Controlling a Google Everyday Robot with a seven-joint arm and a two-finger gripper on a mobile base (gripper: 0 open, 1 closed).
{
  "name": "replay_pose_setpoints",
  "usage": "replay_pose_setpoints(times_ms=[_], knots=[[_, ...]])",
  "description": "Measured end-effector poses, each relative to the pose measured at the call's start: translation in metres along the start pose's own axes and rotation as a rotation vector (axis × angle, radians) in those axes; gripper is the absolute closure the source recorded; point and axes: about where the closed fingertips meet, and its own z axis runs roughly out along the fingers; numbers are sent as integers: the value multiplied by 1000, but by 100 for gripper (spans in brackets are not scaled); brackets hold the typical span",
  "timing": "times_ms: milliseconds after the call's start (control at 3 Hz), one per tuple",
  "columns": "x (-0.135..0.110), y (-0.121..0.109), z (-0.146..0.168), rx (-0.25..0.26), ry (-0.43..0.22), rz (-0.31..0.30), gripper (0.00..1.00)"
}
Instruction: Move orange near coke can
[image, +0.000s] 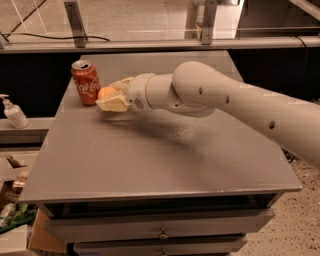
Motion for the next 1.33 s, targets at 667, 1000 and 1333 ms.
replay_pose_setpoints(times_ms=[667, 1000, 1333], knots=[[10, 8, 20, -16, 10, 25, 100], [12, 12, 29, -23, 15, 29, 84], [13, 14, 33, -22, 17, 28, 60]])
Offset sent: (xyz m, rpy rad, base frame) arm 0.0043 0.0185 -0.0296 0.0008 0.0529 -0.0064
